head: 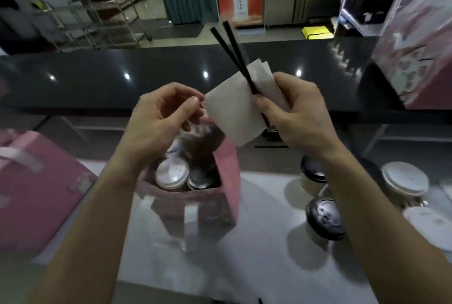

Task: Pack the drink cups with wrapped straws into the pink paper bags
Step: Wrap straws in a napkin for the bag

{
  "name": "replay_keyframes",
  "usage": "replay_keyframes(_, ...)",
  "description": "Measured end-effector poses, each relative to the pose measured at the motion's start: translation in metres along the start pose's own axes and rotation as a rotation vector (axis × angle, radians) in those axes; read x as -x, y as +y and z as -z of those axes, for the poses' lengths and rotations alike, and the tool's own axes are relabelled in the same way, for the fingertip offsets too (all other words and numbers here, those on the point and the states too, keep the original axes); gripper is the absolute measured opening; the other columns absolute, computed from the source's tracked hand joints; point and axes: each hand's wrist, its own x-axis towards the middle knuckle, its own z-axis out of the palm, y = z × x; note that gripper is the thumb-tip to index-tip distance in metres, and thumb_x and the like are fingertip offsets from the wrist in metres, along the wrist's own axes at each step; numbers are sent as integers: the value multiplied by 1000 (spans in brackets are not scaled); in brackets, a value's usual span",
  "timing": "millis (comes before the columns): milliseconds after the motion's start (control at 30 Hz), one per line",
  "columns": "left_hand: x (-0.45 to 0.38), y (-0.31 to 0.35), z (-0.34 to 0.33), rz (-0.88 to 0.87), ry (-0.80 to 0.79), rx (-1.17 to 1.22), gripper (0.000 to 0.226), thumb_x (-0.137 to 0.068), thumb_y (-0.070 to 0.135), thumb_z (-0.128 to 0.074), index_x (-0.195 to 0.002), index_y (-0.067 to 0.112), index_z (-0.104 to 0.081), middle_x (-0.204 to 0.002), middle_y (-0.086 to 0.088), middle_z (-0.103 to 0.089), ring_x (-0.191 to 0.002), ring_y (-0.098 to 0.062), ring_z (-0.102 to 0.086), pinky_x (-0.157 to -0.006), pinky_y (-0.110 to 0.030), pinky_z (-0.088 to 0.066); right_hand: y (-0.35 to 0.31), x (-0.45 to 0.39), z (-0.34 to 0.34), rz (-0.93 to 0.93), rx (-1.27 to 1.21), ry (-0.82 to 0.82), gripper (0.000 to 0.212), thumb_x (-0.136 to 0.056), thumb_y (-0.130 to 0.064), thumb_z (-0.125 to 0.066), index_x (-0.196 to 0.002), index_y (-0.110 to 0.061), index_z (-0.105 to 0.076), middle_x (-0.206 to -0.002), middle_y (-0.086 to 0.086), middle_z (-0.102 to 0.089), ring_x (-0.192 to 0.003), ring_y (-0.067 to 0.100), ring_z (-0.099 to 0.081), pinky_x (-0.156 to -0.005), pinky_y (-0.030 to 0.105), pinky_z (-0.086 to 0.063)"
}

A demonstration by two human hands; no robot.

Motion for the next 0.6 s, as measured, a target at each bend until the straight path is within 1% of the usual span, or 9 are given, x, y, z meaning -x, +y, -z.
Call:
replay_keyframes(100, 7, -40, 63, 29, -30, -136, 15, -106, 12, -70, -110, 25, -76, -96, 4, -81, -92, -15, -79, -83, -30, -62, -20, -6, -53, 18, -30, -61, 9, -99, -23, -71, -103, -16, -73, -86, 0, -68, -80, 27, -67, -68, 55, -58)
replay_keyframes(200, 11, -78, 96, 20, -62, -346, 17, -99, 19, -79, -111, 29, -74, -99, 15, -77, -101, -6, -73, -92, -37, -61, -25, -6, -94, 13, -33, -146, 7, -101, -27, -69, -106, -28, -73, -91, -10, -70, -85, 12, -68, -73, 38, -60)
replay_keyframes(267, 11, -101, 104, 23, -110, -499, 27, -94, 29, -85, -118, 33, -72, -112, 20, -73, -120, -10, -64, -109, -47, -53, -21, -4, -113, -35, 30, -215, 13, -103, -26, -69, -110, -37, -73, -95, -12, -71, -90, 9, -69, -76, 30, -58)
replay_keyframes(333, 8, -117, 107, 71, -168, -624, 47, -88, 46, -87, -130, 39, -66, -138, 14, -65, -150, -23, -42, -129, -53, -28, -12, -4, -127, -109, 222, -277, 18, -105, -26, -68, -118, -37, -74, -101, -11, -72, -95, 12, -69, -79, 32, -59)
replay_keyframes(367, 7, -124, 108, 91, -202, -652, 59, -85, 52, -87, -136, 42, -60, -152, 9, -58, -160, -26, -27, -134, -53, -13, -8, -5, -133, -133, 369, -316, 17, -104, -25, -67, -116, -35, -74, -101, -8, -73, -95, 15, -70, -78, 36, -59)
replay_keyframes(433, 7, -135, 106, 86, -284, -678, 82, -80, 60, -89, -149, 43, -49, -169, -2, -40, -168, -20, -4, -135, -51, 6, -1, -10, -141, -143, 664, -422, 15, -101, -21, -63, -95, -34, -69, -94, -3, -71, -91, 25, -69, -71, 40, -54)
replay_keyframes(467, 8, -139, 105, 80, -330, -686, 94, -77, 63, -91, -156, 42, -43, -174, -4, -32, -168, -16, 2, -134, -51, 11, 1, -13, -146, -146, 782, -472, 19, -99, -18, -61, -89, -34, -66, -93, 0, -71, -90, 28, -68, -68, 38, -50)
replay_keyframes(533, 10, -144, 102, 100, -419, -679, 119, -71, 65, -94, -166, 40, -27, -179, -3, -20, -167, -13, 9, -134, -50, 14, 5, -22, -157, -155, 945, -531, 16, -95, -15, -61, -92, -29, -69, -98, 5, -73, -91, 30, -69, -68, 35, -47)
replay_keyframes(600, 13, -147, 101, 148, -479, -629, 137, -66, 62, -98, -171, 39, -13, -181, 6, -8, -166, -12, 10, -134, -48, 5, 10, -32, -172, -111, 1046, -581, 13, -95, -12, -61, -98, -20, -71, -106, 7, -74, -97, 31, -71, -71, 36, -49)
